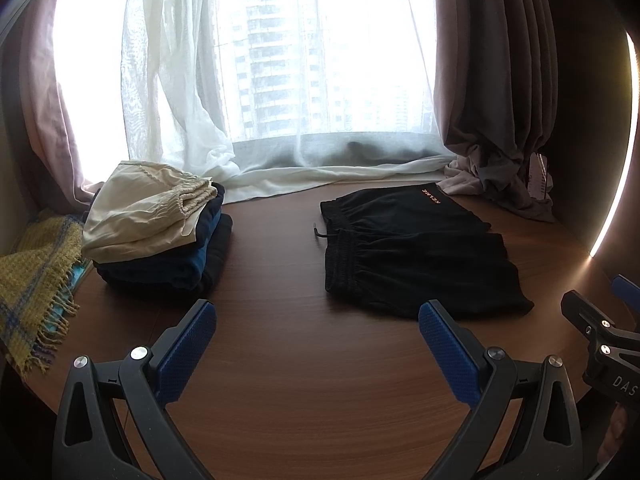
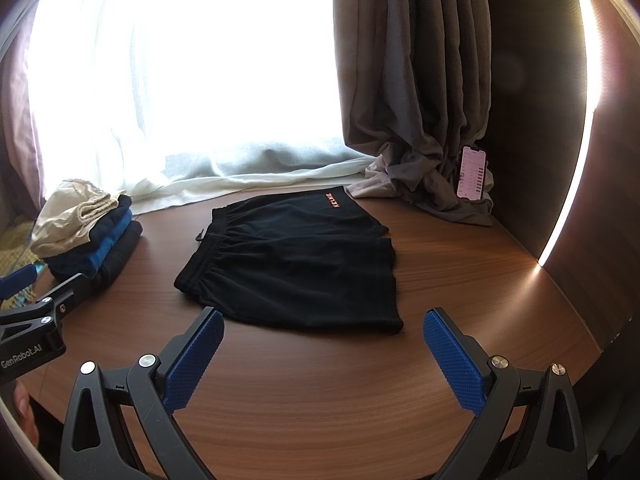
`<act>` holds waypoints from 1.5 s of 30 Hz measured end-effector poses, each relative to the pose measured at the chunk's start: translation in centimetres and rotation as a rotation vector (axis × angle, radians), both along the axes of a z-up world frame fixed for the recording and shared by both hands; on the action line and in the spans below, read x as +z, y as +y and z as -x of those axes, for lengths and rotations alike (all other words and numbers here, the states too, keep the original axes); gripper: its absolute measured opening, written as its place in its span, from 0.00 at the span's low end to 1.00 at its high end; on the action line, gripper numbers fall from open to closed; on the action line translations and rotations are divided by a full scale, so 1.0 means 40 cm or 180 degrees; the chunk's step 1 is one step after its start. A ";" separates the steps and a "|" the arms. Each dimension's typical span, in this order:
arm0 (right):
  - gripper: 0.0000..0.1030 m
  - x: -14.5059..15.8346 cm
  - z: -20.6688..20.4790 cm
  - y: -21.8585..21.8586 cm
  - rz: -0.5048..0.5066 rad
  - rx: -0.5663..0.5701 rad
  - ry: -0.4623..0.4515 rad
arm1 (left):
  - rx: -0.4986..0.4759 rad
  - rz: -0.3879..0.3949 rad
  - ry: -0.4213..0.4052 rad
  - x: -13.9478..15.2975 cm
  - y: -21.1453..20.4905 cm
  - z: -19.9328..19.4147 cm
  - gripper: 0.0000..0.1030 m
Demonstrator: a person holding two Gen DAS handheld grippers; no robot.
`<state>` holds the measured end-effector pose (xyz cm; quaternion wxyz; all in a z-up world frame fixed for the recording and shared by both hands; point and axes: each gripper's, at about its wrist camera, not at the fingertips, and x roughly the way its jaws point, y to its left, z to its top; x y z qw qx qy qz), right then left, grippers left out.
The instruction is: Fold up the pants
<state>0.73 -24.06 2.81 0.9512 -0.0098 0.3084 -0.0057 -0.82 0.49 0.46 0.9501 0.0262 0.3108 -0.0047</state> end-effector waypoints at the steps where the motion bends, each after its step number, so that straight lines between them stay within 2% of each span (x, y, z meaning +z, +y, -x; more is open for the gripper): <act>1: 0.98 0.001 -0.001 0.000 0.0000 0.0000 0.0000 | 0.0003 -0.0004 -0.0001 0.000 0.000 0.000 1.00; 16: 0.98 -0.024 -0.031 -0.007 0.0007 -0.0050 0.0084 | 0.0042 0.0026 0.0091 -0.020 0.001 -0.045 1.00; 24: 0.98 -0.053 -0.074 -0.027 -0.0017 -0.0174 0.0178 | 0.0038 0.0062 0.0102 -0.038 0.000 -0.090 0.88; 33: 0.98 -0.100 -0.144 -0.071 -0.0092 -0.0430 0.0351 | 0.0014 0.0066 0.0308 -0.087 -0.012 -0.179 0.76; 40: 0.88 -0.162 -0.210 -0.107 -0.0226 -0.0574 0.0618 | -0.0003 0.0102 0.0530 -0.140 -0.020 -0.250 0.71; 45: 0.86 -0.198 -0.247 -0.120 -0.0255 -0.0640 0.0780 | -0.0020 0.0080 0.0648 -0.180 -0.031 -0.295 0.68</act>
